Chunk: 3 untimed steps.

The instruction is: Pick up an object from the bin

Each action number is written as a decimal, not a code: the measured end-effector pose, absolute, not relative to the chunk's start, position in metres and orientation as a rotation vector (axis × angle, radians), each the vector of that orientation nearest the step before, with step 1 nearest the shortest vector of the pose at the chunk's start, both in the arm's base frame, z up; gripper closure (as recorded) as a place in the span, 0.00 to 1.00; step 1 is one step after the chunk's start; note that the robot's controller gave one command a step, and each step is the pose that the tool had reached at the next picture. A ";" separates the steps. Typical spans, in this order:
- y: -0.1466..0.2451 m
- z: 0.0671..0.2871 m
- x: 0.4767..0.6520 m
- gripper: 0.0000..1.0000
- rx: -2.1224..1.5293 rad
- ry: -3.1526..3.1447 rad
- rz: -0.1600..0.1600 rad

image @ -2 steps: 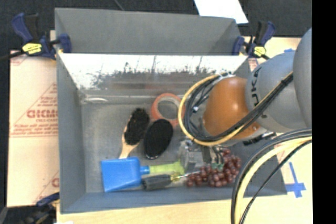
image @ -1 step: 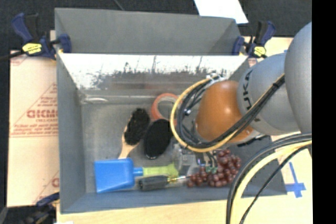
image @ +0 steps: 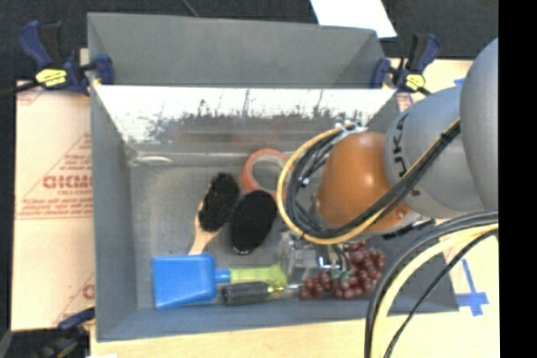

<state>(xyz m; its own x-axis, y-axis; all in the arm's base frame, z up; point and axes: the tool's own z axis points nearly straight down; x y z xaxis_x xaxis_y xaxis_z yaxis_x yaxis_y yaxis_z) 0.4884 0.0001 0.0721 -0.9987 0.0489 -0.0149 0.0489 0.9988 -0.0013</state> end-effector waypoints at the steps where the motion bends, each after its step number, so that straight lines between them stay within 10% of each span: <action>1: 0.020 0.072 0.488 1.00 -0.015 3.123 -0.009; 3: 0.023 0.072 0.484 1.00 0.037 3.110 -0.009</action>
Offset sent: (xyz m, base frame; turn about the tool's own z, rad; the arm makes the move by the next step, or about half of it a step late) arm 0.0084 0.0297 -0.0021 -0.0105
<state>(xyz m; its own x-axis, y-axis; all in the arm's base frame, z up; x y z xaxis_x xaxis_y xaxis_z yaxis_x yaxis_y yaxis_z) 0.4844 0.0234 0.0722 -0.9992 0.0234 -0.0310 0.0236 0.9997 -0.0053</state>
